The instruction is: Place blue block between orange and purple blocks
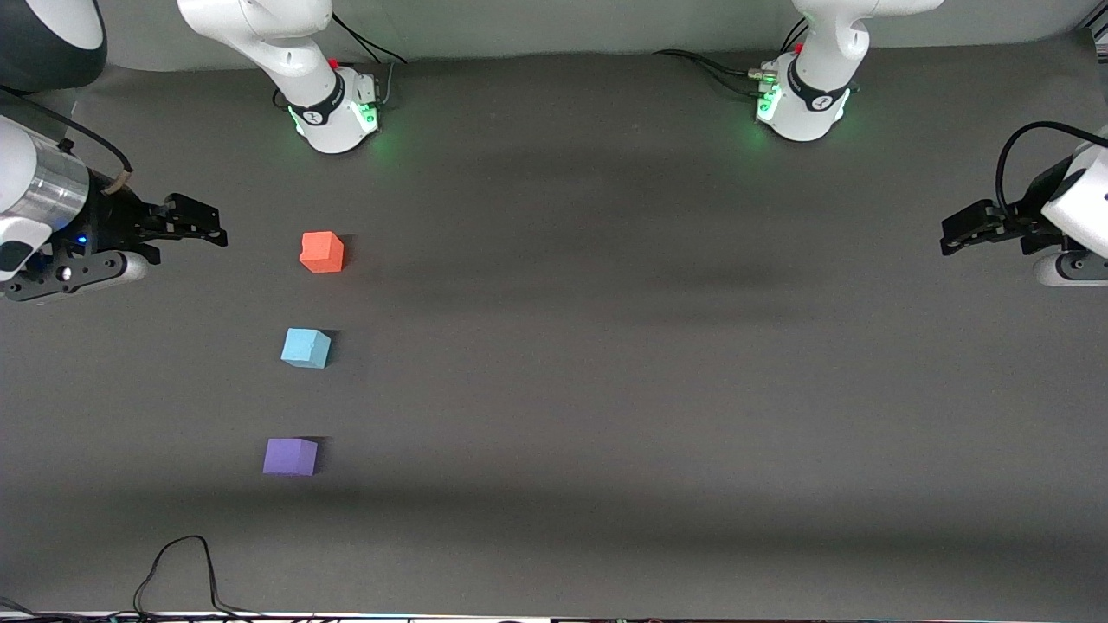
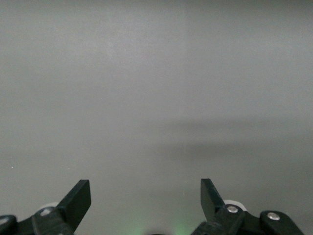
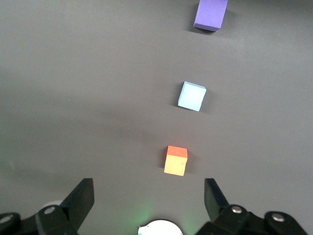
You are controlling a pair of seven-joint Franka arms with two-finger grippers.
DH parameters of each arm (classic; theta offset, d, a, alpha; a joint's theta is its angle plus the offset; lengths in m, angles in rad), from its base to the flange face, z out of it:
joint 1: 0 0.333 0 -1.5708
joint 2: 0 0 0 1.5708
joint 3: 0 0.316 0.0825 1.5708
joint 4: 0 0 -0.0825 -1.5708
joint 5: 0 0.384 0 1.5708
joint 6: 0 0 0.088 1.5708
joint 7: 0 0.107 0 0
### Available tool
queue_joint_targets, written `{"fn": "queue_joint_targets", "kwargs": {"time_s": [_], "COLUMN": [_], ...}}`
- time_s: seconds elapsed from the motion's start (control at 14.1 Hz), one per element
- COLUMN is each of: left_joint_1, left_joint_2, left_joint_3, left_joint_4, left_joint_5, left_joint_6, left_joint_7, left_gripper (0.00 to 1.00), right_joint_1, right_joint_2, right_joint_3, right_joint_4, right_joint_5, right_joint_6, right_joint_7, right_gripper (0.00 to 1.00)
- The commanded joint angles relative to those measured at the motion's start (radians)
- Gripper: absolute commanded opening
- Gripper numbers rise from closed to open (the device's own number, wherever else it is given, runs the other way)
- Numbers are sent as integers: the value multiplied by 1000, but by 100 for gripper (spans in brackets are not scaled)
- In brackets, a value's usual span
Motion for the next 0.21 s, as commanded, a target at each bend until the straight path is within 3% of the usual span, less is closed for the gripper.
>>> {"fn": "queue_joint_targets", "kwargs": {"time_s": [0.0, 0.14], "left_joint_1": [-5, -5], "left_joint_2": [-1, 1], "left_joint_3": [3, 3], "left_joint_4": [2, 2], "left_joint_5": [-1, -1], "left_joint_6": [4, 4], "left_joint_7": [11, 11], "left_gripper": [100, 100], "right_joint_1": [-11, -11], "right_joint_2": [-65, -65], "right_joint_3": [-8, -27], "right_joint_4": [-55, -55], "right_joint_5": [-21, -21], "right_joint_6": [20, 22], "right_joint_7": [22, 25], "right_gripper": [100, 100]}}
